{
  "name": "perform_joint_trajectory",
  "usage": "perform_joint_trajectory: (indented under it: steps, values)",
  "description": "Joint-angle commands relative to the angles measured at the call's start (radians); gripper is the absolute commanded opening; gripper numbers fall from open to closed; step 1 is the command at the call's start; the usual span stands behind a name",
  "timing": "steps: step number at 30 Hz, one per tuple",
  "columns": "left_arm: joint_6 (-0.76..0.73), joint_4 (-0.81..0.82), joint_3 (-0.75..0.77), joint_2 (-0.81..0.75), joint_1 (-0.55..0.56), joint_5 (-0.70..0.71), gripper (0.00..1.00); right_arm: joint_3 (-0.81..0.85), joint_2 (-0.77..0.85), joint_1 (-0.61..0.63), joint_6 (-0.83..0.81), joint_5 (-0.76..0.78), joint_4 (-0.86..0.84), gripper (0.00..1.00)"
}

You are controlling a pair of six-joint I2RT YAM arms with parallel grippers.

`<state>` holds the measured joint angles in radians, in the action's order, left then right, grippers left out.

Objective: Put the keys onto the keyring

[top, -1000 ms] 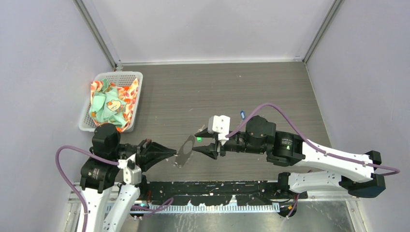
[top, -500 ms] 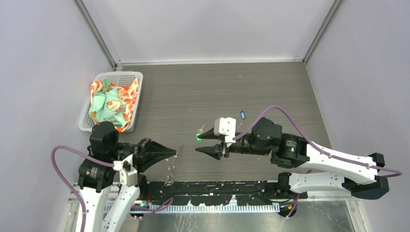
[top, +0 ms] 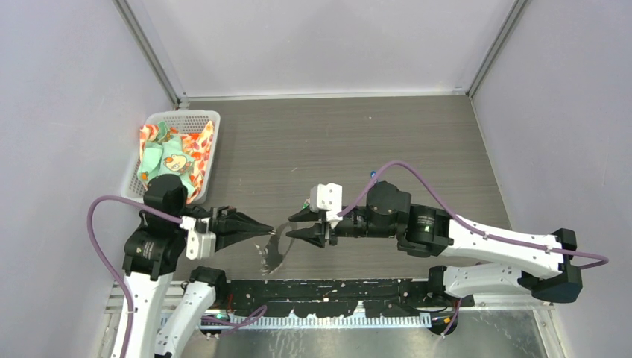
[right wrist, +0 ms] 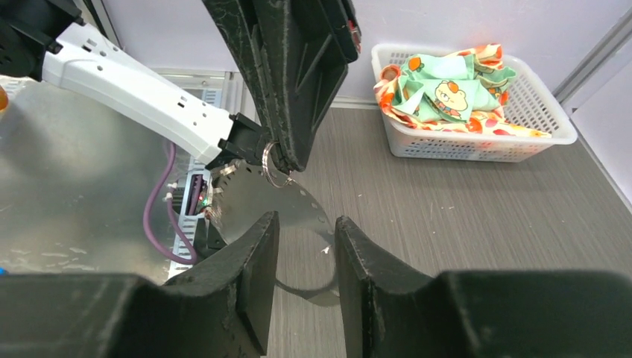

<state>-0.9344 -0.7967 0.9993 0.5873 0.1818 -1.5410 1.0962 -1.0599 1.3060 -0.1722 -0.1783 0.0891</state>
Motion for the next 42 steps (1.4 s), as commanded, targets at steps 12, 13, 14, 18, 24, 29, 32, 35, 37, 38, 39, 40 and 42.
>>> perform_joint_trajectory:
  steps: [12, 13, 14, 18, 24, 29, 32, 35, 37, 38, 39, 40, 42]
  values:
    - [0.194, 0.030, 0.039, 0.036, 0.003, -0.048, 0.00, 0.071, -0.033, 0.004, 0.041, -0.009, -0.112, 0.28]
    - [0.205, 0.030, 0.040, 0.040, 0.002, -0.044, 0.00, 0.070, -0.033, 0.005, 0.045, -0.011, -0.118, 0.27]
    - [0.218, 0.029, 0.040, 0.043, 0.003, -0.043, 0.00, 0.070, -0.034, 0.005, 0.049, -0.014, -0.120, 0.27]
    - [0.267, 0.028, 0.049, 0.057, 0.003, -0.041, 0.00, 0.067, -0.043, 0.005, 0.061, -0.024, -0.126, 0.27]
    - [0.305, 0.027, 0.057, 0.080, 0.003, -0.027, 0.00, 0.063, -0.049, 0.005, 0.079, -0.055, -0.140, 0.27]
    - [0.320, 0.032, 0.059, 0.086, 0.002, -0.014, 0.00, 0.058, -0.052, 0.005, 0.091, -0.094, -0.119, 0.29]
    - [0.331, 0.046, 0.056, 0.086, 0.003, -0.011, 0.00, 0.053, -0.051, 0.005, 0.095, -0.103, -0.109, 0.35]
    - [0.332, 0.052, 0.057, 0.087, 0.002, -0.013, 0.00, 0.045, -0.051, 0.005, 0.102, -0.085, -0.118, 0.37]
    - [0.332, 0.051, 0.059, 0.086, 0.004, -0.014, 0.00, 0.045, -0.058, 0.005, 0.102, -0.067, -0.127, 0.37]
    - [0.334, 0.052, 0.061, 0.085, 0.004, -0.017, 0.00, 0.045, -0.062, 0.005, 0.099, -0.061, -0.132, 0.36]
    - [0.334, 0.052, 0.063, 0.085, 0.003, -0.019, 0.00, 0.046, -0.068, 0.005, 0.098, -0.056, -0.135, 0.35]
    - [0.334, 0.052, 0.065, 0.085, 0.003, -0.020, 0.00, 0.047, -0.073, 0.005, 0.096, -0.054, -0.136, 0.34]
    - [0.334, 0.053, 0.068, 0.086, 0.003, -0.021, 0.00, 0.049, -0.080, 0.006, 0.096, -0.049, -0.138, 0.32]
